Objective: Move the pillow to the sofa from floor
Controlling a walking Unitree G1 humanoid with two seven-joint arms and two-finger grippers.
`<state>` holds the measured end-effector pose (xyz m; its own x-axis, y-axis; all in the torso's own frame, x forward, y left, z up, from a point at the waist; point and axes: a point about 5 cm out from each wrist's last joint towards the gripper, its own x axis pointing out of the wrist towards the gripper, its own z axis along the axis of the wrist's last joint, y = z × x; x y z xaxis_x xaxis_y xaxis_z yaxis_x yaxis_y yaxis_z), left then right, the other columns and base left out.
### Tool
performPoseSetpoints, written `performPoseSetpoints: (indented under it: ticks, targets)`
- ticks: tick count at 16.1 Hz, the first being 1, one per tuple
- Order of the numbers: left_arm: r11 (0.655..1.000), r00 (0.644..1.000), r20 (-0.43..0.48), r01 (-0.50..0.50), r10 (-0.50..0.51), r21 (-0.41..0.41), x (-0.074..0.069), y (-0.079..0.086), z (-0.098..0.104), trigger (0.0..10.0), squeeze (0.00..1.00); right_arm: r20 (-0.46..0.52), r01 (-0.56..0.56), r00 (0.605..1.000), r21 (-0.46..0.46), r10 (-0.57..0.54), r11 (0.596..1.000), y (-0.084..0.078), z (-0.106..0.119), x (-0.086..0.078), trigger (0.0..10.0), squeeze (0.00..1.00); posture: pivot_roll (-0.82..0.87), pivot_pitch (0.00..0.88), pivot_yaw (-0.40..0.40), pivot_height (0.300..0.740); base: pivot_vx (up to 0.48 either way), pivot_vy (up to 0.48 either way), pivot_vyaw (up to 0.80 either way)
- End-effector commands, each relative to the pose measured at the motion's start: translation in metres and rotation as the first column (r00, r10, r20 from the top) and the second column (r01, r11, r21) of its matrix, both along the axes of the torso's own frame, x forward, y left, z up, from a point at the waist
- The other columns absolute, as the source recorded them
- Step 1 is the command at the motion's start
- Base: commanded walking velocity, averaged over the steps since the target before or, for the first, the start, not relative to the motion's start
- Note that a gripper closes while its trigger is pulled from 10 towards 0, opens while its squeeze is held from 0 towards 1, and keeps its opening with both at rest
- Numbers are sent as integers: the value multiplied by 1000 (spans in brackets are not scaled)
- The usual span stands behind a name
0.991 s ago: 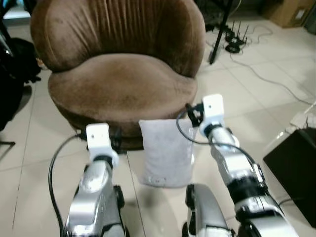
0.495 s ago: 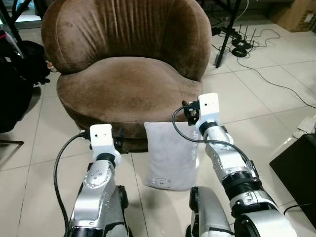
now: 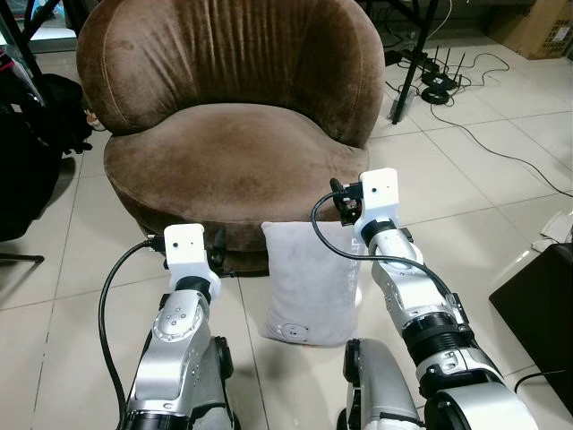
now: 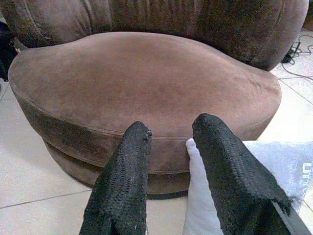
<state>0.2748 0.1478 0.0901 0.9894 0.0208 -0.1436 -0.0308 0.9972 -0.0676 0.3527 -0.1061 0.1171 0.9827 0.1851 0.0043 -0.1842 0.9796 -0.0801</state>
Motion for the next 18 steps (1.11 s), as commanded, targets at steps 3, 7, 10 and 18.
performPoseSetpoints:
  ticks: [3,7,10,18]
  targets:
    - [1000,1000,6,12,-12,6,0,0,1,10000,0,31,6,1000,51,-7,999,-4,3,-1,10000,0,-14,0,-9,543,0,0,0]
    - [1000,1000,2,13,-13,4,-2,-1,-1,10000,0,31,26,999,41,-27,999,-8,2,-1,10000,0,-12,0,-11,583,0,0,0]
    - [1000,1000,-1,14,-14,3,-3,-1,-2,10000,0,41,34,999,26,-35,999,-9,2,-1,10000,0,-11,0,-11,593,0,0,0]
    - [1000,1000,0,17,-17,-3,-3,-3,-2,10000,0,24,12,1000,64,-14,998,-7,2,0,10000,0,-10,0,-18,643,0,0,0]
